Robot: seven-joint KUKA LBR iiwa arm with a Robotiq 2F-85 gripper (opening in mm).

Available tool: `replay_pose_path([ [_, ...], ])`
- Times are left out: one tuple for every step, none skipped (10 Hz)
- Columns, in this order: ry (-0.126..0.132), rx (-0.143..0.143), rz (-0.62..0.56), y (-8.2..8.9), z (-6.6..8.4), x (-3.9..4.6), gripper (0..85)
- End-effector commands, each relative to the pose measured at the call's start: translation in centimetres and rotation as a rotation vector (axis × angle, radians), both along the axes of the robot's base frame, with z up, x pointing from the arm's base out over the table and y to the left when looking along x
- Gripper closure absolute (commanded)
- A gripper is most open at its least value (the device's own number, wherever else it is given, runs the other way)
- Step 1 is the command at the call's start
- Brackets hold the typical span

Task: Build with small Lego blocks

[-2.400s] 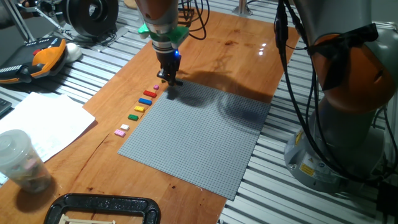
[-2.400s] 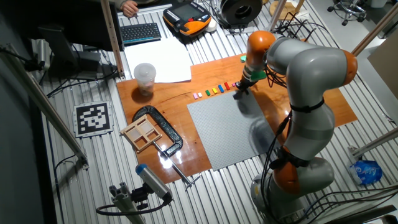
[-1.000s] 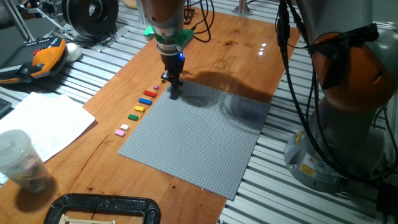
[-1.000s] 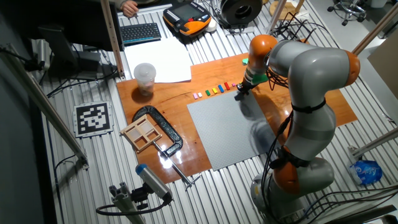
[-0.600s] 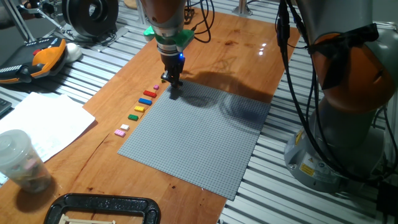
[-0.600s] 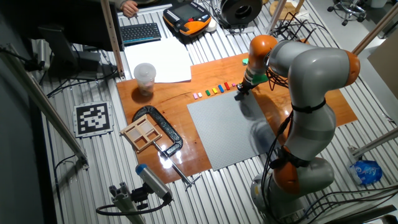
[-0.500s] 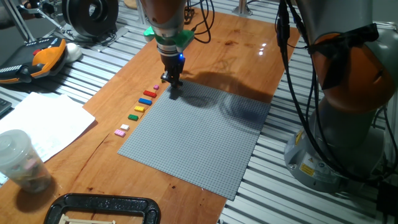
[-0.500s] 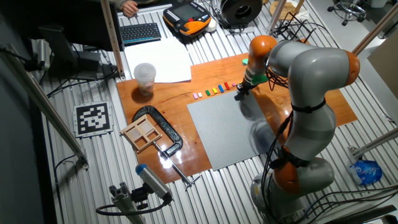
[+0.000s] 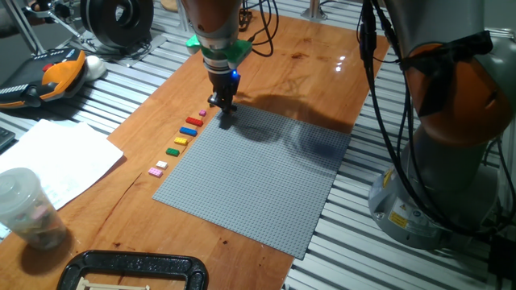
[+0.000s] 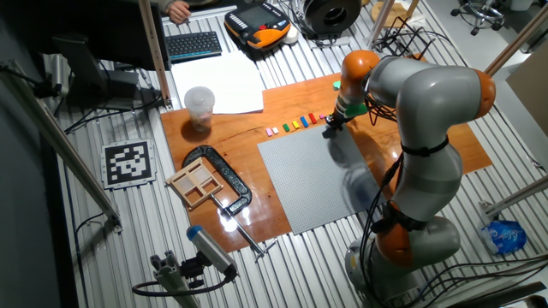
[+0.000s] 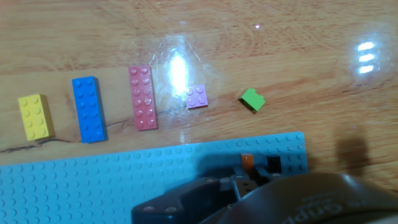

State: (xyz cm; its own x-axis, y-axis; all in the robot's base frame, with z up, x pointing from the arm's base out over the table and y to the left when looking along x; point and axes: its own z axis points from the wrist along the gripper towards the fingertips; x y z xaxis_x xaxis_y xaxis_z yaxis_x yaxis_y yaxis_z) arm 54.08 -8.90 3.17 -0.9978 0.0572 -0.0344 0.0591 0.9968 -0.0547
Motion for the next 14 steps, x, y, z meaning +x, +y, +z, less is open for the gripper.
replay_pose_path([
  [-0.002, -0.002, -0.002, 0.00, 0.00, 0.00, 51.0],
  [-0.002, -0.005, -0.002, 0.02, 0.03, 0.00, 51.0],
  [-0.003, -0.008, -0.002, 0.02, 0.04, 0.01, 51.0],
  [-0.003, -0.009, 0.000, 0.01, 0.07, 0.03, 51.0],
  [-0.003, -0.009, 0.000, 0.00, 0.09, 0.05, 51.0],
  [-0.003, -0.012, 0.000, -0.01, 0.10, 0.07, 51.0],
  [-0.003, -0.012, 0.003, -0.03, 0.13, 0.10, 51.0],
  [-0.001, -0.014, 0.004, -0.03, 0.13, 0.08, 51.0],
  [0.003, -0.011, 0.006, -0.04, 0.15, 0.07, 68.0],
  [0.000, -0.011, 0.004, 0.00, 0.05, -0.03, 68.0],
  [0.002, -0.009, 0.004, 0.00, 0.06, -0.01, 68.0],
  [0.003, -0.009, 0.001, 0.05, 0.19, -0.07, 68.0],
  [0.004, -0.014, -0.004, 0.21, 0.36, -0.11, 68.0],
  [0.004, -0.014, -0.007, 0.33, 0.46, -0.18, 68.0],
])
